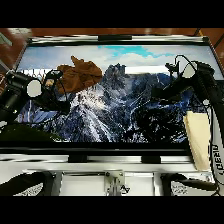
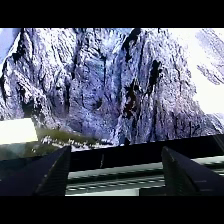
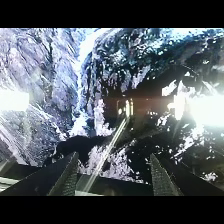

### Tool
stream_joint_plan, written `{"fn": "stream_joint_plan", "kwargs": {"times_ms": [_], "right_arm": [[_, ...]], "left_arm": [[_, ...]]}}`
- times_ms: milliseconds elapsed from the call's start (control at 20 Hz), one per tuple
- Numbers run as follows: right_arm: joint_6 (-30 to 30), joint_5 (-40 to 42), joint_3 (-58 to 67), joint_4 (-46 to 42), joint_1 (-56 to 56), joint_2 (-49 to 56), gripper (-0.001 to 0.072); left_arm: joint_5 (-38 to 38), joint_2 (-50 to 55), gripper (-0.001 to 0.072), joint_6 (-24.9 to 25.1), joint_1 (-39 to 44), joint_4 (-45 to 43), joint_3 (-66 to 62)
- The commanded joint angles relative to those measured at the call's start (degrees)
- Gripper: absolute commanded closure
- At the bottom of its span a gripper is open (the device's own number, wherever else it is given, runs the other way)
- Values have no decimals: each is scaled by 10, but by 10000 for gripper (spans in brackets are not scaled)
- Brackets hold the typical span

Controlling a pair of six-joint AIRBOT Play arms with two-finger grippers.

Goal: Fold the shirts.

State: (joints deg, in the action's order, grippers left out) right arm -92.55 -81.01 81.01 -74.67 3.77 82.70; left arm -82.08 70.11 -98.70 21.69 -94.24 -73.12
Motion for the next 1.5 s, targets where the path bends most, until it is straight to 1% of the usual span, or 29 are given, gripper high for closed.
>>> {"fn": "stream_joint_plan", "kwargs": {"times_ms": [0,750,850,1050,1150,1250,1300,1350,1400,1450], "right_arm": [[0,0,0,0,0,0,149],[0,0,0,0,0,0,149],[-2,8,0,1,0,0,149],[-2,9,0,11,0,0,149],[-2,12,0,13,0,0,150],[-2,28,0,11,0,0,149],[-2,34,0,14,0,1,149],[-2,38,0,17,0,1,149],[-2,41,0,22,0,1,149],[-2,44,0,26,0,1,149]], "left_arm": [[0,0,53,0,-1,0,0],[2,0,53,-2,-1,2,0],[49,2,53,-2,0,4,0],[90,18,53,0,-3,0,0],[142,43,54,-5,-17,-2,0],[218,82,54,-5,-39,0,-11],[236,113,52,-9,-57,11,-33],[242,148,25,-8,-75,25,-62],[254,188,12,0,-94,40,-96],[274,229,-3,38,-108,58,-130]]}}
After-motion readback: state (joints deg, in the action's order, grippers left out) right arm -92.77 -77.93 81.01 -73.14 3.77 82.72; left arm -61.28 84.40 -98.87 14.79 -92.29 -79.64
